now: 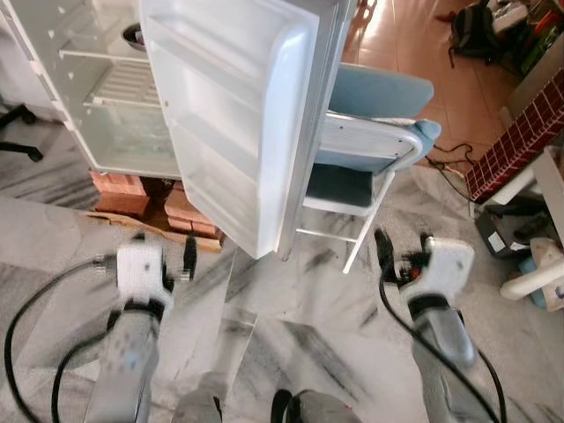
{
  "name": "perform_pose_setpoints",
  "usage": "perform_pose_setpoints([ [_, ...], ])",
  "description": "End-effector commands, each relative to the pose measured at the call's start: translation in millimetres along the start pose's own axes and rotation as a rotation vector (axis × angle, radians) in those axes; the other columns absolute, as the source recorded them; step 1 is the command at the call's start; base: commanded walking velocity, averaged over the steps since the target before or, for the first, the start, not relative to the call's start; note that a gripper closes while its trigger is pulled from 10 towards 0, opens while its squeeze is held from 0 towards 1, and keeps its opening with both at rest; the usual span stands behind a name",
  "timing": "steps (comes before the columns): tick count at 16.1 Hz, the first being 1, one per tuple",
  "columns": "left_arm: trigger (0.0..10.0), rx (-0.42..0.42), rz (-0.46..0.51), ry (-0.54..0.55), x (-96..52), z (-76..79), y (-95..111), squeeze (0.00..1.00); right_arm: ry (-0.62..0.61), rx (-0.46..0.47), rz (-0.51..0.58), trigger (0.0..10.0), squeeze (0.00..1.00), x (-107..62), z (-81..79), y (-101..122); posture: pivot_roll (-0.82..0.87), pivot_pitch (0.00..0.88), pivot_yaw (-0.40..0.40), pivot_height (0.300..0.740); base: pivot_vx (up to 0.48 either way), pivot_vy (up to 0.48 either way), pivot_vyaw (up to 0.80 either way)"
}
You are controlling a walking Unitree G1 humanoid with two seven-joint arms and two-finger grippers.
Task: Restocking fridge
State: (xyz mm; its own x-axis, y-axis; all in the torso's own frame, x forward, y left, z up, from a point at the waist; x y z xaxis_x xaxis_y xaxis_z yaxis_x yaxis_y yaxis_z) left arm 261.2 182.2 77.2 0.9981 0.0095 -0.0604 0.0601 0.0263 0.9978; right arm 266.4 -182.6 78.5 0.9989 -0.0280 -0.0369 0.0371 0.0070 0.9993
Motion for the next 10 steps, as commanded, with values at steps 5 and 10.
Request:
perform_pose_setpoints([
  [5, 10.0, 0.017, 0.018, -0.022, -5.7, 0.4, 4.9, 0.0, -0.008, -0.042, -0.022, 10.0, 0.0, -21.3, 13.7, 1.4, 0.05, 0.108, -0.076, 0.74, 0.0, 0.0, 0.0],
  [10, 10.0, -0.003, 0.045, -0.054, 4.0, 5.1, 12.4, 0.0, 0.021, -0.076, 0.03, 10.0, 0.0, -6.6, 10.5, 15.5, 0.05, 0.101, -0.077, 0.74, 0.0, 0.0, 0.38],
])
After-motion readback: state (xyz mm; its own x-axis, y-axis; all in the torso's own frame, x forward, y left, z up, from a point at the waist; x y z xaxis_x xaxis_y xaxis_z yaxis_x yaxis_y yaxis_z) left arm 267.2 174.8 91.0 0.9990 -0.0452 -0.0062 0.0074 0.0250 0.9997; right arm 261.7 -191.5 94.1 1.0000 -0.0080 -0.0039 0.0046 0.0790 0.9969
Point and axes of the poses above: a point about 5 cm out from each wrist's last joint towards the gripper, its own x axis pointing out of the wrist towards the gripper, its own y axis along the axis of the wrist's last joint, z = x × y, the point moved 3 cm from there along x, pointing out of the wrist towards the gripper, and after that the axes turned 6 degrees about -x, right-handed, at the moved point
